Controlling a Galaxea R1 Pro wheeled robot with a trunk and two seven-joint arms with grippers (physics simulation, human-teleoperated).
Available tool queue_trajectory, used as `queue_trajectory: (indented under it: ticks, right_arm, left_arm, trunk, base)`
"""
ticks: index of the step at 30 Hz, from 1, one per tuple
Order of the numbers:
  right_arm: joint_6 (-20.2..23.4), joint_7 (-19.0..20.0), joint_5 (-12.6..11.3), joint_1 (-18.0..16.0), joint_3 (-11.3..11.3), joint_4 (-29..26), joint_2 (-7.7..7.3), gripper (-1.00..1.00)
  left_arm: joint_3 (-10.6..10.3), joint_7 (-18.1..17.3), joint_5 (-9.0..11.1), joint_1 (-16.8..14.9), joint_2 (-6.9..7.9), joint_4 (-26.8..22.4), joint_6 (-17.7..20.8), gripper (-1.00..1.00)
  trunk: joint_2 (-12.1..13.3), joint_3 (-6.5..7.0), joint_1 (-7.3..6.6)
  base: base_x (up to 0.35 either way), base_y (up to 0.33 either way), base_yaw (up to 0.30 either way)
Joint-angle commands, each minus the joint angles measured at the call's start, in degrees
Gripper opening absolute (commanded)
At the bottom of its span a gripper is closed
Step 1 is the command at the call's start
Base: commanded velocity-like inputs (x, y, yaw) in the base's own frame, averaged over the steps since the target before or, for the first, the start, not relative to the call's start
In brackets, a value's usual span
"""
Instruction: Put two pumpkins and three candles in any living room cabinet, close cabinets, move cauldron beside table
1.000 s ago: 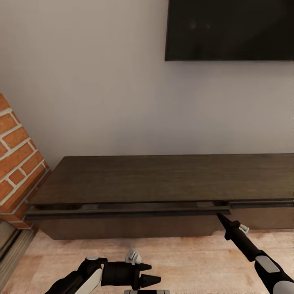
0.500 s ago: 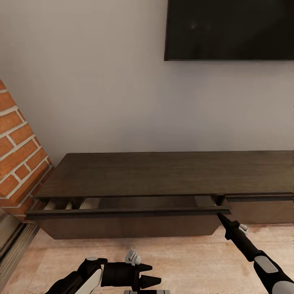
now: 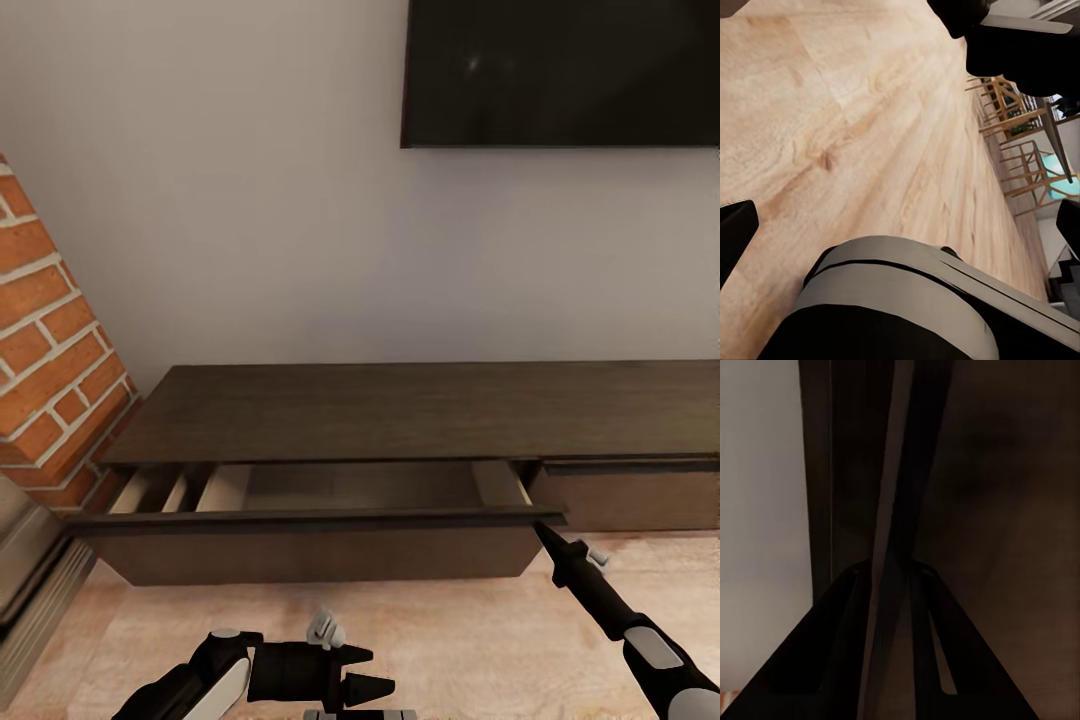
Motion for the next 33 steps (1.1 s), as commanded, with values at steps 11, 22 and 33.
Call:
queue_trajectory:
  ticks: [11,22,33]
  right_arm:
    - [0.5,0.5,-1.1,0.0,-1.5,0.1,-0.13,-1.0]
    - [0.5,0.6,-1.1,0.0,-1.5,0.1,-0.13,-1.0]
    - [0.5,0.7,-1.1,0.0,-1.5,0.0,-0.13,-1.0]
  left_arm:
    - [-0.1,0.0,0.6,0.0,0.06,0.0,0.5,1.0]
    - [-0.1,0.0,0.6,0.0,0.06,-0.1,0.5,1.0]
    - [-0.1,0.0,0.6,0.0,0.06,-0.1,0.5,1.0]
  trunk:
    - [0.0,-0.05,-0.02]
    - [0.0,-0.05,-0.02]
    - [0.0,-0.05,-0.02]
  base:
    - [-0.128,0.0,0.0]
    - [-0.128,0.0,0.0]
    - [-0.128,0.0,0.0]
